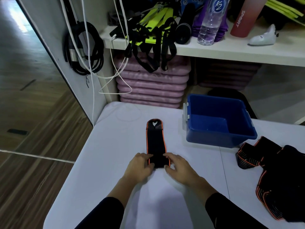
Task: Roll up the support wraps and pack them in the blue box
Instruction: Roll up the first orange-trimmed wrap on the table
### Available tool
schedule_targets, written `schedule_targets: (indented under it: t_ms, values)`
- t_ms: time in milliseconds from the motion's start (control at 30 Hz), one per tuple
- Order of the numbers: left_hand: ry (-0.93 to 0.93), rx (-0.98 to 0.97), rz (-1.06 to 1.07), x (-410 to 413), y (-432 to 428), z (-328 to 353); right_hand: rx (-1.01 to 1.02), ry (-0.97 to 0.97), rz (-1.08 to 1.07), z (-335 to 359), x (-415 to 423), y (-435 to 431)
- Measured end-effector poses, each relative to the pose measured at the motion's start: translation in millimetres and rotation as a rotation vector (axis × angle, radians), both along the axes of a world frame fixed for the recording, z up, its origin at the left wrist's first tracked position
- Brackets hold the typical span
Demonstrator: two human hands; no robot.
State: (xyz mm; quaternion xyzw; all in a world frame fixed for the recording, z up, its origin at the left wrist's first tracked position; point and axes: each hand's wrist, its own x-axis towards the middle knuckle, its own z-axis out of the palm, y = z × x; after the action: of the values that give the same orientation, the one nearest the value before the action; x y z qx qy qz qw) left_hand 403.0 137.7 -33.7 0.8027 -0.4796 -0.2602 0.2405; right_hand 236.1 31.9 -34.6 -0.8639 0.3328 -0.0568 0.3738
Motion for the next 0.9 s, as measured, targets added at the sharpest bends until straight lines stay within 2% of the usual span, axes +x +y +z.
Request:
schedule_targets:
  t_ms: [67, 167, 267, 400, 500, 600, 733, 900]
  values:
    - [0.067, -0.005, 0.124, -2.6, -2.6, 1.6, 0.068, -0.044, -0.055, 1.1, 4.5, 0.0]
    - [0.024, -0.086, 0.23, -8.9, -5.5, 0.0, 0.022, -0.157, -0.161, 1.8, 12.3, 0.2]
    - [-0.078, -0.215, 0.185, -14.0, -7.4, 3.1, -0.021, -0.329, -0.227, 0.9, 18.5, 0.5]
    - [-0.16, -0.206, 0.027, -11.1, -4.0, -2.2, -0.136, -0.251, -0.137, 0.3, 23.0, -4.7]
    - [-0.14, -0.054, -0.061, -3.0, -0.1, -10.7, -0.109, -0.055, 0.006, -1.7, 19.8, -9.9]
    - [-0.244, 0.054, -0.105, 0.9, -4.9, -10.0, -0.123, 0.085, 0.085, -7.6, 19.4, -14.0]
    - [-0.322, 0.011, -0.101, 2.8, -14.7, -7.9, -0.192, 0.015, 0.076, -10.4, 24.9, -18.0]
    - [-0.069, -0.091, 0.023, 10.2, -14.1, -6.1, -0.097, -0.076, 0.07, -7.2, 23.1, -24.6]
